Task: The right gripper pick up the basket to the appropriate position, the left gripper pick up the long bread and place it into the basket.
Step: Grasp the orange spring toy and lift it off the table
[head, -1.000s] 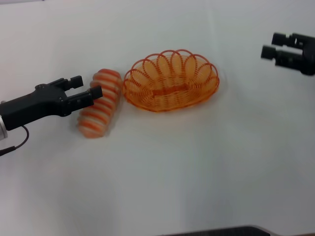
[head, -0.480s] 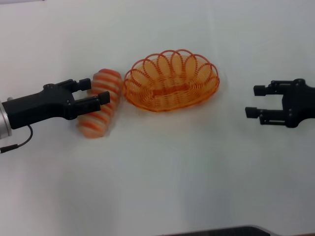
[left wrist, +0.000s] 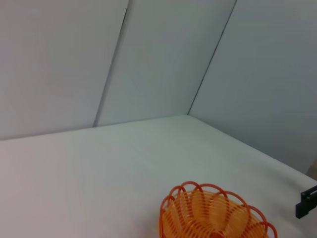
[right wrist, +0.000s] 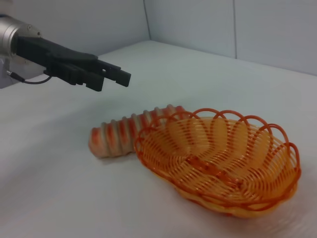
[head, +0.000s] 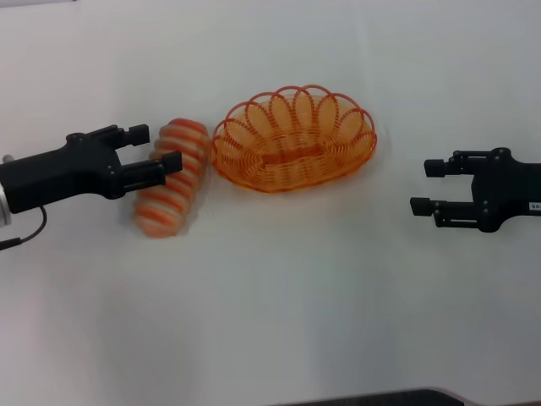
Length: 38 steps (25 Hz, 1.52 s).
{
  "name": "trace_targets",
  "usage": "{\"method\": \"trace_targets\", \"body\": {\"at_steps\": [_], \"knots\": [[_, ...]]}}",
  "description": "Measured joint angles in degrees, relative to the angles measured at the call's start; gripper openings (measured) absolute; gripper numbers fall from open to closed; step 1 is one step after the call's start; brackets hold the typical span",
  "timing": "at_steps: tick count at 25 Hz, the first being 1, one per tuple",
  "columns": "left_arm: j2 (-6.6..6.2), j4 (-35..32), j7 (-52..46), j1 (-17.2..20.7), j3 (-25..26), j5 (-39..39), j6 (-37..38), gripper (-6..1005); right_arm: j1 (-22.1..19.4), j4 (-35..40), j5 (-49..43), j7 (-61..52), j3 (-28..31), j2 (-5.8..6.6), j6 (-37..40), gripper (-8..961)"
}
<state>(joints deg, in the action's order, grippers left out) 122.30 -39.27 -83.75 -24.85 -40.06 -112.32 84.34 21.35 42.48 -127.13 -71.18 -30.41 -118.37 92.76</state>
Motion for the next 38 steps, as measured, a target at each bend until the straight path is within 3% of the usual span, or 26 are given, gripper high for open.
{"method": "trace_targets", "body": {"at_steps": [3,9,12,19,23,26,29,30,31,32,36,38], "knots": [[-0.84,-0.4,-5.3,-0.9,0.0,-0.5,-0.4,810,0.0,-0.2,0.0,0.1,0.1,-0.11,0.0,694],[-4.99,-0.5,-28.4,-4.1,-0.4,-3.5,-2.4,809,0.1,-0.2,0.2,-0.5,0.7,-0.35,-0.6,694],[-6.45,-1.3,-37.0,-5.4,-0.5,-6.9,-2.3,801,0.3,-0.2,0.3,-0.7,1.0,-0.36,-0.8,694],[-7.35,-10.3,-56.3,-8.3,-0.7,-20.2,2.4,795,0.9,-0.2,0.4,-2.3,2.5,-0.02,-0.2,693],[-7.39,-14.5,-60.6,-11.0,-3.1,-26.9,7.2,796,1.2,-0.2,0.4,-2.8,2.3,0.29,0.6,692],[-6.90,-16.8,-61.3,-13.0,-7.5,-30.3,10.8,796,1.5,-0.2,0.0,-2.8,1.3,0.31,0.4,692],[-5.42,-18.8,-63.7,-14.8,-10.9,-34.8,12.4,796,1.6,-0.2,0.0,-2.8,1.0,0.32,0.1,692],[-4.71,-19.8,-64.5,-15.2,-11.6,-36.3,12.6,796,1.6,-0.2,0.0,-2.8,1.0,0.33,0.1,692],[-3.04,-22.3,-65.5,-15.6,-12.8,-39.2,12.8,796,1.7,-0.2,0.0,-2.9,0.9,0.33,0.0,692],[-3.04,-22.3,-65.5,-15.6,-12.8,-39.2,12.8,796,1.7,-0.2,0.0,-2.9,0.9,0.33,0.0,692],[0.85,-28.6,-66.1,-15.9,-14.9,-44.1,13.0,796,1.9,-0.2,0.0,-2.9,1.0,0.22,-0.1,691],[1.72,-30.9,-66.2,-15.7,-17.2,-44.7,12.8,797,1.9,-0.2,0.0,-2.9,0.9,0.11,-0.1,691]]}}
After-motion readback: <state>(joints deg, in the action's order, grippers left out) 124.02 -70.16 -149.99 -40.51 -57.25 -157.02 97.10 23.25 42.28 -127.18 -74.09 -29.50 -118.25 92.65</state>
